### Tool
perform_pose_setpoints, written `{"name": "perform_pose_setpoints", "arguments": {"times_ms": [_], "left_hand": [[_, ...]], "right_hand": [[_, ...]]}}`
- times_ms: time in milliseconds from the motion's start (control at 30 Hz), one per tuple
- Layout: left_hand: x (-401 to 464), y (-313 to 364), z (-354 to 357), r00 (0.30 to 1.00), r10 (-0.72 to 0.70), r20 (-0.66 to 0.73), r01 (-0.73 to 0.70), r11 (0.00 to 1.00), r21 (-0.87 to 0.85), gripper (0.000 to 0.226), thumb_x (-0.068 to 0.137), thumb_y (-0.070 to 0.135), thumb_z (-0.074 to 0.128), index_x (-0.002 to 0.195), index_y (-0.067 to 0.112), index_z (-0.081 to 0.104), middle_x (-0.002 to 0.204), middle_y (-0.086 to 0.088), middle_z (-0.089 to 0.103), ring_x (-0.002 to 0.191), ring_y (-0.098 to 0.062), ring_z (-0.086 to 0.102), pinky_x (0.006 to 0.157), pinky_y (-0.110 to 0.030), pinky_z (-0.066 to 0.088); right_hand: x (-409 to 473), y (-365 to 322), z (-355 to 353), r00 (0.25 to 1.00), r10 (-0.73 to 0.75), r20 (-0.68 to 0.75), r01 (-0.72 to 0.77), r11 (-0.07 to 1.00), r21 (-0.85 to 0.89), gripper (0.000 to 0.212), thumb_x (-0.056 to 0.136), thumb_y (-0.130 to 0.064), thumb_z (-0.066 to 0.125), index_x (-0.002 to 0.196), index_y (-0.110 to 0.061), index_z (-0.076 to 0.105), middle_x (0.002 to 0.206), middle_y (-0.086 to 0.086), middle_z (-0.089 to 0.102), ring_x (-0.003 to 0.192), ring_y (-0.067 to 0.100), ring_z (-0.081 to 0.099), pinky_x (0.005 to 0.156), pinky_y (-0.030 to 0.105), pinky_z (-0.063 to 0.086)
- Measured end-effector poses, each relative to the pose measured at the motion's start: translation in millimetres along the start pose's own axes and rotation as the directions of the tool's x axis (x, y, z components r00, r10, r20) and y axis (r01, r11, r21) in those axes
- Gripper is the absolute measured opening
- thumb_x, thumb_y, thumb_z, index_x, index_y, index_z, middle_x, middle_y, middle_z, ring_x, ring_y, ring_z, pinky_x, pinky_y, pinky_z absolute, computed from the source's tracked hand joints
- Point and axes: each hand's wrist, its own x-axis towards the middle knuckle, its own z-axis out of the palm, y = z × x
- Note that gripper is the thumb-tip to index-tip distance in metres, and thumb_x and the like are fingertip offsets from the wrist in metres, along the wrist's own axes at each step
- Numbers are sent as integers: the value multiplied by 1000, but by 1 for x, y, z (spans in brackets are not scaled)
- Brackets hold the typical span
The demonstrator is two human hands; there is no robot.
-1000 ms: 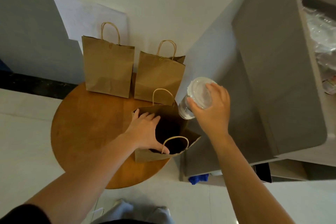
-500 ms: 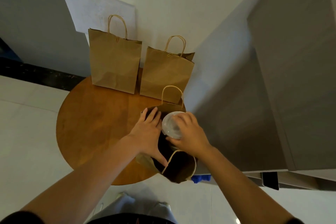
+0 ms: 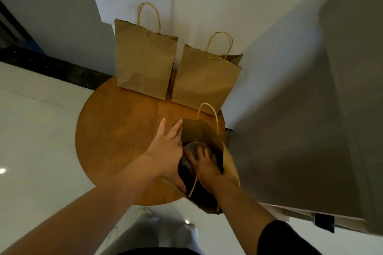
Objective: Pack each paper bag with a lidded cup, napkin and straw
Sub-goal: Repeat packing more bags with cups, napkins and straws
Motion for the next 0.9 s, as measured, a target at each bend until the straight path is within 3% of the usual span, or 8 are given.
{"name": "perform_pose_setpoints", "arguments": {"times_ms": [200,333,400,467,600,667,733,900], "left_hand": [[3,-2,7,999,-10,-36,8,999,-49,127,54,91,48,152,19,10,159,-10,0,141,-33,-25,104,-61,-22],[0,-8,4,1000,1,-10,-2,999,-54,128,56,88,51,152,17,7,159,-10,-4,140,-32,-27,106,-57,-21],[-1,-11,3,1000,-1,2,1,1000,-29,126,58,88,51,151,15,10,159,-11,-3,140,-33,-28,106,-58,-21],[-2,-12,3,1000,2,18,-2,1000,2,122,61,87,50,151,13,12,159,-13,-3,139,-33,-28,105,-59,-21],[-2,-11,4,1000,3,1,-3,1000,8,122,60,88,49,151,14,13,159,-12,-3,139,-32,-29,102,-58,-25],[-2,-12,4,1000,1,4,-1,1000,20,125,58,89,49,151,15,12,159,-11,-4,139,-32,-29,101,-58,-26],[-2,-17,2,1000,-9,20,9,999,36,126,57,90,47,152,15,11,159,-10,-5,140,-32,-28,103,-59,-24],[-1,-25,-10,999,-10,36,7,996,90,121,62,90,41,150,10,18,159,-12,-1,141,-32,-25,107,-59,-17]], "right_hand": [[22,-9,20,1000,29,-4,-30,998,-61,88,93,-48,46,145,-24,-20,156,16,-1,142,40,4,113,55,8],[23,-21,13,996,15,-88,-9,998,64,76,90,-37,56,149,-14,13,155,14,20,142,33,20,113,50,19],[30,-21,15,992,43,-120,-45,999,-8,92,61,-60,73,132,-15,37,128,6,60,116,25,59,91,40,50],[38,-20,25,994,45,-101,-52,997,-63,101,38,-70,75,119,-21,40,102,1,71,86,21,69,65,32,57],[37,-17,28,996,-77,-39,69,982,-175,96,56,-65,72,130,-19,30,118,8,65,101,27,64,77,37,55],[31,-17,18,991,-133,27,136,968,-212,89,82,-53,59,144,-17,5,148,16,33,134,36,35,102,49,38],[25,-18,0,985,-125,116,144,974,-173,81,93,-41,49,150,-21,-5,157,13,6,143,36,7,111,55,18],[-3,-25,-62,998,-55,35,55,998,-14,54,94,-36,49,140,-12,33,139,15,41,128,34,40,101,47,34]]}}
